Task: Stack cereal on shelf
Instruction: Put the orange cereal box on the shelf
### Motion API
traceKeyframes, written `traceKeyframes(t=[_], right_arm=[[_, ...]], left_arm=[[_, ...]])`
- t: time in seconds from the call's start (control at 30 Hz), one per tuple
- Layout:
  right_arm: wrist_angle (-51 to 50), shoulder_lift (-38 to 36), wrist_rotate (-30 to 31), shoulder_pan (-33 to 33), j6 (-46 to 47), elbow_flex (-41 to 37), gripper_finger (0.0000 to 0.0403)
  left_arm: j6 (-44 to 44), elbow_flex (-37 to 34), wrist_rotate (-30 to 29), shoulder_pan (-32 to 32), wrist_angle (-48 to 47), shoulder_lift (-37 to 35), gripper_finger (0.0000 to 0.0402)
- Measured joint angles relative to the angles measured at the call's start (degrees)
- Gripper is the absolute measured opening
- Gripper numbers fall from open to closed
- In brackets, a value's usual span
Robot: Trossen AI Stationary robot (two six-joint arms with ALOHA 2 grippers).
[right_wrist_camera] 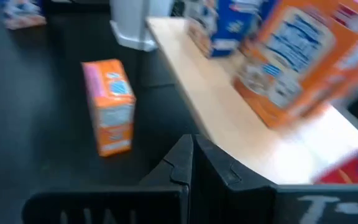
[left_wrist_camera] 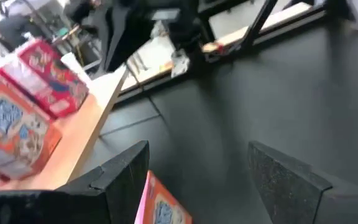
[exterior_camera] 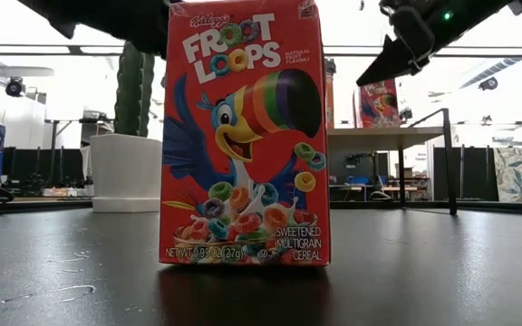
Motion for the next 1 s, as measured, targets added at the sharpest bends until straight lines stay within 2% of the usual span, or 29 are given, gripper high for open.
traceKeyframes(t=[0.2, 0.37, 0.67, 0.83, 1.0], right_arm=[[4.08, 1.84, 0.16, 3.96, -1.42, -0.05, 0.0009], [4.88, 3.13, 0.19, 4.73, -1.79, -0.09, 0.0009], [4.87, 4.53, 0.25, 4.73, -1.8, -0.1, 0.0009], [4.87, 4.76, 0.25, 4.73, -1.78, -0.1, 0.0009], [4.9, 4.76, 0.23, 4.73, -1.31, -0.1, 0.0009]], left_arm=[[-2.44, 0.26, 0.77, 5.37, 3.07, 4.02, 0.0256], [-7.63, 1.59, 9.47, 11.18, 3.77, 6.35, 0.0256], [-10.34, 1.81, 10.84, 15.42, 3.36, 7.89, 0.0277], [-10.64, 1.8, 10.85, 16.09, 1.89, 7.93, 0.0298], [-10.56, 0.61, 10.88, 16.13, 1.81, 7.93, 0.0303]])
